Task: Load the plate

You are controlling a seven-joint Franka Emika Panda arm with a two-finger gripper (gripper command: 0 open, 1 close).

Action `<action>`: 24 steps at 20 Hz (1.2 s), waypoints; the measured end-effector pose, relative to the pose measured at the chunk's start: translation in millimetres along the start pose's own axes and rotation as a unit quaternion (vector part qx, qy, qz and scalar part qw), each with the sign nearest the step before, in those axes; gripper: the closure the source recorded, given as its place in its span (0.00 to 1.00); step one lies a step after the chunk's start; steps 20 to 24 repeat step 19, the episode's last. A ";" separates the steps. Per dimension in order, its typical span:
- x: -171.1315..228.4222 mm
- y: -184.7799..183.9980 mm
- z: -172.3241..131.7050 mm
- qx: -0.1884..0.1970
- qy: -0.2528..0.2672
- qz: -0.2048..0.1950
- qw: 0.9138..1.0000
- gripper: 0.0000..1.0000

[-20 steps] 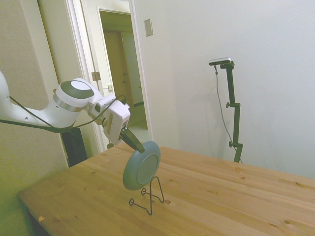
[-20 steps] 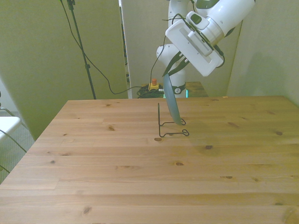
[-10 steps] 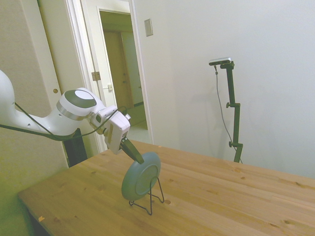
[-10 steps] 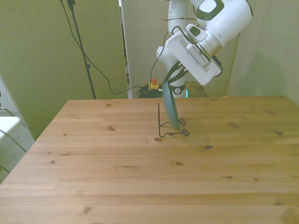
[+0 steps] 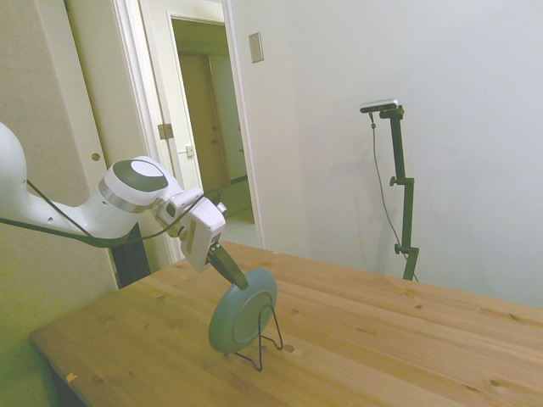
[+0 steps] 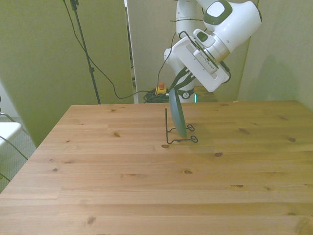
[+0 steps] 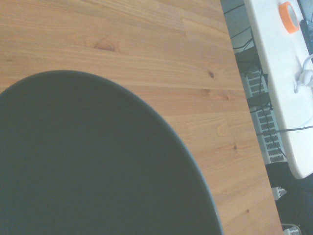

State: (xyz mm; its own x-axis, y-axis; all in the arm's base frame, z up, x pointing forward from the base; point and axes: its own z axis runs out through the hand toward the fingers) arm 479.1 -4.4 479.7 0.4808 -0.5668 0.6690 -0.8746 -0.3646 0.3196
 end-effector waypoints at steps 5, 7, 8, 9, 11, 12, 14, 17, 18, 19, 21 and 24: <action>1.8 1.1 3.3 0.002 -0.002 0.002 1.000 0.00; 0.6 2.8 4.5 0.004 -0.001 0.001 1.000 0.00; 0.1 3.6 5.1 0.006 -0.001 0.001 1.000 0.00; 0.1 4.7 5.6 0.007 -0.001 0.001 1.000 0.00; 3.2 7.5 5.0 0.012 -0.001 0.003 1.000 0.00; 5.7 9.3 3.9 0.016 -0.002 0.005 1.000 0.00; 14.1 15.4 -1.7 0.026 -0.008 0.013 1.000 0.00; 32.2 26.7 -19.1 0.051 -0.039 0.034 0.997 0.00; 40.3 30.8 -26.9 0.065 -0.059 0.040 0.995 0.00; 49.6 35.5 -34.9 0.080 -0.078 0.047 0.993 0.00; 49.6 35.5 -34.9 0.080 -0.078 0.047 0.993 0.00; 49.6 35.5 -34.9 0.080 -0.078 0.047 0.993 0.00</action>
